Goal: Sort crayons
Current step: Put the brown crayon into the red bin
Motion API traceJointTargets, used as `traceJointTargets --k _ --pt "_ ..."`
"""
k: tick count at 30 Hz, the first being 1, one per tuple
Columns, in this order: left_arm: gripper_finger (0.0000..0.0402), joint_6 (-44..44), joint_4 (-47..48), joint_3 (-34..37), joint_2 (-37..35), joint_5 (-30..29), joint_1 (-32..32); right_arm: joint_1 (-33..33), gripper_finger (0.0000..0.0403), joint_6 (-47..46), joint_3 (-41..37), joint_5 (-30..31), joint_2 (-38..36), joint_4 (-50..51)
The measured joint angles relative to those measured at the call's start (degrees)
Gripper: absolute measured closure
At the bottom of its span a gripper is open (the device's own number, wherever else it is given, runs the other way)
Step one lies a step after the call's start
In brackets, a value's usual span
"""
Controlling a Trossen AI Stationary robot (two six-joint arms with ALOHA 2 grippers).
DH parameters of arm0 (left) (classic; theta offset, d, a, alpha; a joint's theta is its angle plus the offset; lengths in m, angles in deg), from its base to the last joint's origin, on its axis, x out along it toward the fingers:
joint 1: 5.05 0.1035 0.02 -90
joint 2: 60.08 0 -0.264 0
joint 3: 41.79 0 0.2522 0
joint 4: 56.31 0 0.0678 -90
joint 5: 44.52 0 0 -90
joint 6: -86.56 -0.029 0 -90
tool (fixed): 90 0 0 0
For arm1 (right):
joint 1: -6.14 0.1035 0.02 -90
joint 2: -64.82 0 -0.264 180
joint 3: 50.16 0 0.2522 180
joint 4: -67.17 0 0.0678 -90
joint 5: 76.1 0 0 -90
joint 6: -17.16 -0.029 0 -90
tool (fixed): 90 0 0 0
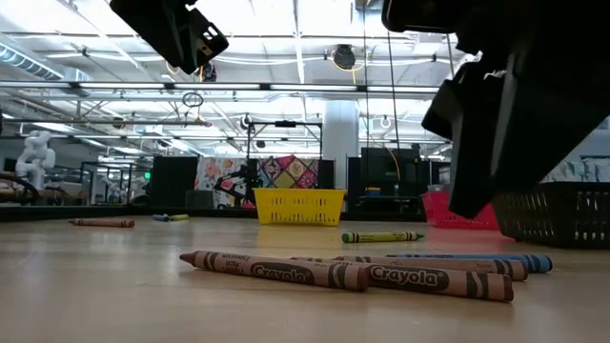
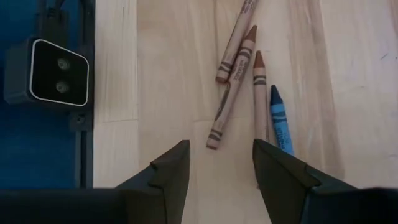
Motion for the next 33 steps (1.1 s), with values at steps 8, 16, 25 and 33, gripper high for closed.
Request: traceJointTargets --k 8,16,25,33 --pt "0.0338 0.34 -0.05 0.0 0.0 0.01 0.0 0.25 0.0243 -0.11 0.0 0.37 0.8 0.47" --pt "0.0338 0.37 -0.03 0.0 0.0 0.02 0.0 0.25 0.0243 0.07 0.0 1.69 1.03 1.12" --pt "0.0338 0.39 -0.03 0.0 -0.02 -0.04 0.0 0.25 0.0243 -0.03 0.01 1.54 2.83 2.27" --pt "0.0338 0.39 -0.03 0.0 -0.02 -0.07 0.0 0.14 0.0243 0.11 0.02 2.57 2.86 2.32"
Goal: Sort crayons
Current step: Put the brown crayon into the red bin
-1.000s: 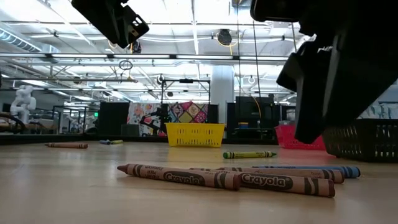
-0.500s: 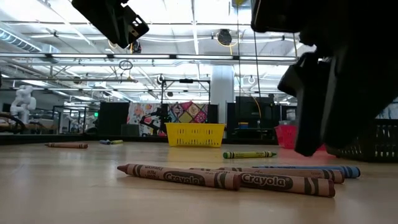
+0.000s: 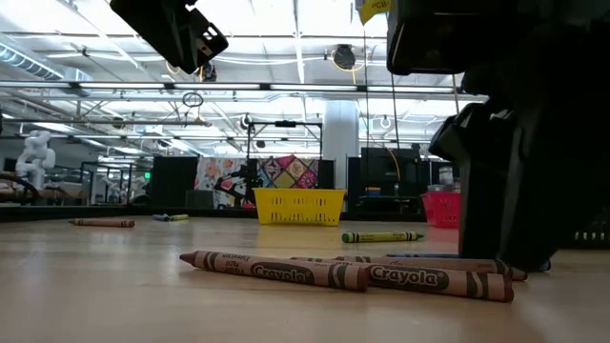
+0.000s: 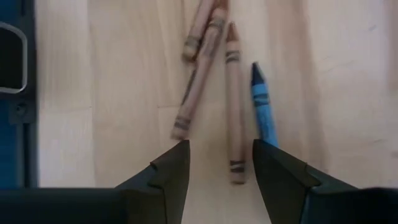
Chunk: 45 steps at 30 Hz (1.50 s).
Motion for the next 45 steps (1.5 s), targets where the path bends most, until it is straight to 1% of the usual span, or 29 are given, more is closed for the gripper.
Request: traceJointTargets --k 4,7,13,18,29,33,42,45 --pt "0.0338 0.0 0.0 0.0 0.0 -0.02 0.0 -0.24 0.0243 -0.3 0.0 1.95 0.0 1.49" --pt "0.0338 0.0 0.01 0.0 0.0 -0.02 0.0 -0.44 0.0246 -0.66 0.0 1.99 0.0 2.31" --pt "0.0338 0.0 0.02 0.0 0.0 -0.04 0.0 -0.44 0.0276 -0.71 0.0 1.72 0.0 2.44" --pt "0.0338 0.0 0.02 0.0 0.0 -0.04 0.0 -0.47 0.0296 -1.75 0.0 -0.85 0.0 2.4" --pt "0.0338 -0.02 0.04 0.0 -0.02 -0.09 0.0 -1.45 0.0298 -1.85 0.17 -0.75 1.2 2.73" --pt "0.0338 -0.02 0.04 0.0 -0.02 -0.09 0.0 -1.83 0.0298 -1.83 0.17 1.75 1.31 3.71" --pt "0.0338 -0.02 0.04 0.0 -0.02 -0.09 0.0 -3.4 0.0299 -3.68 0.2 1.72 1.36 6.35" --pt "0.0338 -0.02 0.04 0.0 -0.02 -0.09 0.0 -3.69 0.0306 -3.7 0.17 1.76 1.38 6.78"
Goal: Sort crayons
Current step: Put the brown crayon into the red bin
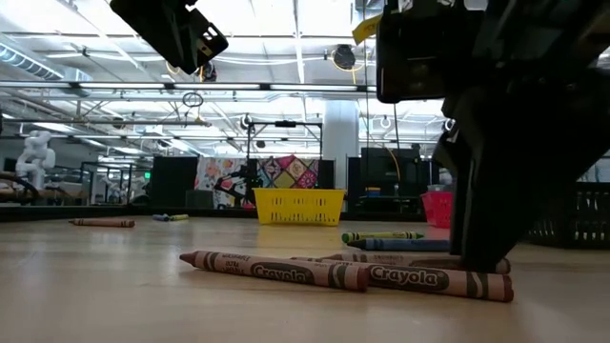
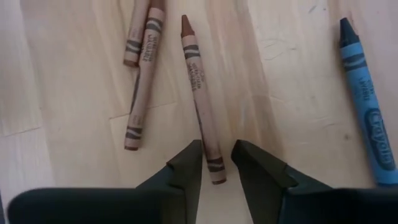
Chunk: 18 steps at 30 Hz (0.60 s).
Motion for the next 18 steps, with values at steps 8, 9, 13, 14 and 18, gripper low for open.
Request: traceJointTargets --k 8,9,13,14,18 --pt "0.0338 0.0 0.02 0.0 0.0 0.0 0.0 -0.25 0.0375 0.02 -0.09 0.17 0.02 0.69" --pt "0.0338 0.0 0.02 0.0 0.0 0.0 0.0 -0.25 0.0386 0.04 -0.09 0.17 0.02 0.73" --pt "0.0338 -0.02 0.04 0.0 0.0 0.0 0.0 -0.25 0.0395 0.42 -0.09 0.15 0.04 0.76" --pt "0.0338 0.0 0.04 0.0 0.0 0.0 0.0 -0.25 0.0395 0.39 -0.11 0.15 0.04 0.75" --pt "0.0338 -0.02 0.2 0.0 0.0 0.0 0.0 -0.28 0.04 0.43 -0.15 -0.83 0.05 0.39"
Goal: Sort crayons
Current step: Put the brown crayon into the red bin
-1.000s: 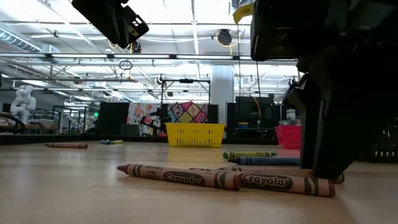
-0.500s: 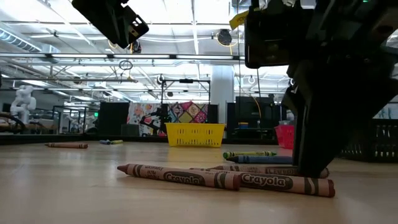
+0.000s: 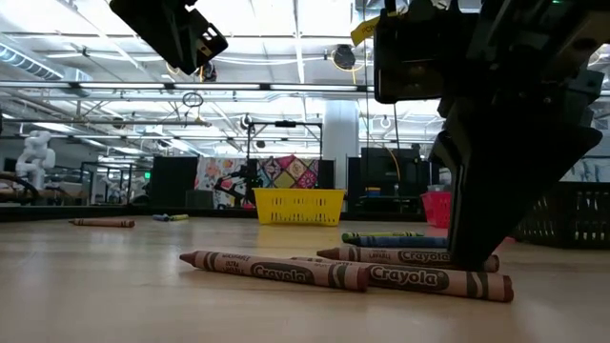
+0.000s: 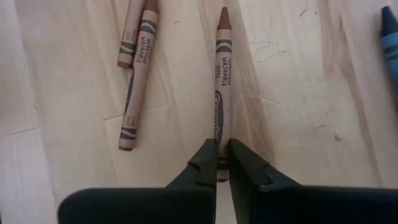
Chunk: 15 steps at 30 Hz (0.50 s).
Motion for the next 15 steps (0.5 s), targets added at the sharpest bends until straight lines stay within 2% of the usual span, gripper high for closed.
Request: traceJointTargets --k 11,15 --pt "0.0338 0.0 0.38 0.0 0.0 0.0 0.0 -0.1 0.0402 0.22 -0.24 -1.88 -1.99 -0.93" --pt "0.0338 0.0 0.72 0.0 0.0 0.0 0.01 -0.23 0.0402 0.55 -0.4 -0.42 -4.37 -0.32"
